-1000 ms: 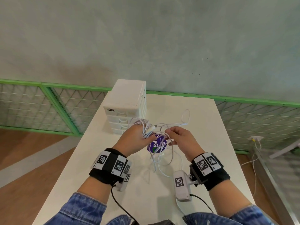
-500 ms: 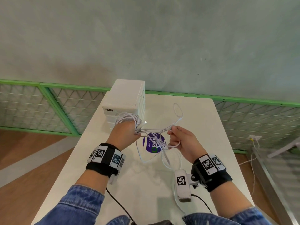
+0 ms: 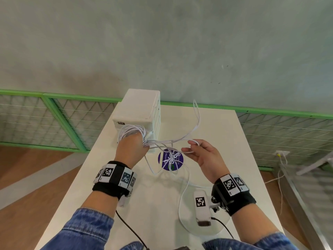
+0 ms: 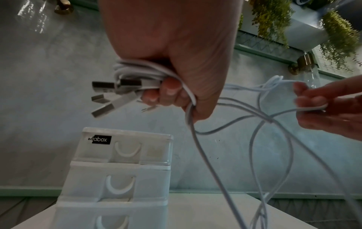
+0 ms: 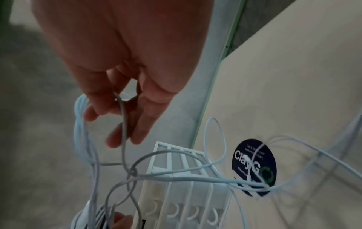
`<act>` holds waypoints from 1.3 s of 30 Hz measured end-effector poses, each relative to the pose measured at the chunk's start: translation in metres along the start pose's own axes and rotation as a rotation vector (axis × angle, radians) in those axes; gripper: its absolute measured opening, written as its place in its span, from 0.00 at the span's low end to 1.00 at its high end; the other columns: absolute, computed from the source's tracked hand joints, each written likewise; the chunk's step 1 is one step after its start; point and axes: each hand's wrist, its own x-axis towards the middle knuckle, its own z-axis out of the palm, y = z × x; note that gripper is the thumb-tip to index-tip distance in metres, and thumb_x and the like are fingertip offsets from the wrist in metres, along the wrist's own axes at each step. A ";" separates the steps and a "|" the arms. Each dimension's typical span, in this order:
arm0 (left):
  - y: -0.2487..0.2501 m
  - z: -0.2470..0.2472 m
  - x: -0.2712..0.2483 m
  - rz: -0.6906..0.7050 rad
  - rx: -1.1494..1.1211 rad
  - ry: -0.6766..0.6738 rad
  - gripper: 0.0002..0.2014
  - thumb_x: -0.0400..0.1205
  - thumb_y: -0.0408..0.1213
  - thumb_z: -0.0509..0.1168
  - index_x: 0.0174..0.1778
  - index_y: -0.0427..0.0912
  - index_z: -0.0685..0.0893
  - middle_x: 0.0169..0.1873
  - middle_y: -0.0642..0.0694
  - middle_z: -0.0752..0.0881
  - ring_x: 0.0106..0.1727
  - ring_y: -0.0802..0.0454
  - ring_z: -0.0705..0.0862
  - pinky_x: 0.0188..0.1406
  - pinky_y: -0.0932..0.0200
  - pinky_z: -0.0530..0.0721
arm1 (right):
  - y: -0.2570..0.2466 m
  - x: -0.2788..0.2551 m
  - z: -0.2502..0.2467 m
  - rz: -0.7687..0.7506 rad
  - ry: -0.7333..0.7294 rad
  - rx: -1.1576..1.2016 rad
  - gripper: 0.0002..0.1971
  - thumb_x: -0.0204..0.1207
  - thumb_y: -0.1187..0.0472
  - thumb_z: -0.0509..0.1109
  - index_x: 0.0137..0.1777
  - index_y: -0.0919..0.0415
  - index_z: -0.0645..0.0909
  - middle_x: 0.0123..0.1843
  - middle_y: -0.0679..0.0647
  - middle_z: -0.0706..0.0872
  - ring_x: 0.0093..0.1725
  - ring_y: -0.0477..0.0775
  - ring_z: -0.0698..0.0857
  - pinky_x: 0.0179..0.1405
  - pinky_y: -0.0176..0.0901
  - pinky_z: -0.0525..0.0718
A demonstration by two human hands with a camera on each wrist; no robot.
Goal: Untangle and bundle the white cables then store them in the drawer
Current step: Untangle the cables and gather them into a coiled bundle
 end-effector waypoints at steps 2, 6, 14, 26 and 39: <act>0.002 -0.001 0.000 -0.010 -0.008 0.003 0.07 0.77 0.38 0.66 0.37 0.39 0.78 0.31 0.45 0.79 0.33 0.48 0.77 0.31 0.59 0.71 | 0.003 0.001 -0.002 0.005 0.040 0.013 0.11 0.78 0.74 0.61 0.46 0.66 0.86 0.24 0.53 0.76 0.26 0.51 0.79 0.47 0.49 0.89; -0.003 -0.003 0.000 -0.024 -0.002 0.031 0.08 0.75 0.36 0.66 0.33 0.39 0.76 0.27 0.48 0.75 0.32 0.48 0.76 0.30 0.59 0.69 | 0.003 0.005 -0.015 -0.014 0.142 -0.280 0.12 0.74 0.75 0.66 0.46 0.59 0.86 0.21 0.47 0.67 0.20 0.46 0.63 0.22 0.38 0.68; 0.003 -0.003 -0.001 -0.014 -0.047 0.016 0.17 0.75 0.37 0.67 0.25 0.45 0.65 0.24 0.51 0.69 0.31 0.48 0.74 0.30 0.59 0.68 | 0.009 0.009 -0.031 -0.077 -0.047 -1.321 0.12 0.62 0.46 0.80 0.47 0.39 0.87 0.43 0.41 0.73 0.40 0.40 0.75 0.36 0.27 0.67; -0.018 -0.009 -0.002 -0.120 -0.120 0.014 0.12 0.72 0.35 0.68 0.28 0.41 0.71 0.27 0.45 0.76 0.32 0.46 0.76 0.32 0.58 0.69 | -0.011 0.016 -0.061 -0.150 0.599 -0.573 0.06 0.75 0.57 0.71 0.48 0.54 0.89 0.57 0.49 0.84 0.60 0.48 0.80 0.65 0.42 0.75; 0.013 -0.007 -0.008 -0.112 -0.166 -0.045 0.10 0.77 0.38 0.66 0.32 0.41 0.74 0.27 0.48 0.74 0.31 0.49 0.74 0.24 0.62 0.64 | 0.005 0.019 -0.049 -0.334 0.470 -0.895 0.29 0.70 0.80 0.55 0.58 0.50 0.83 0.57 0.50 0.78 0.54 0.41 0.79 0.52 0.30 0.72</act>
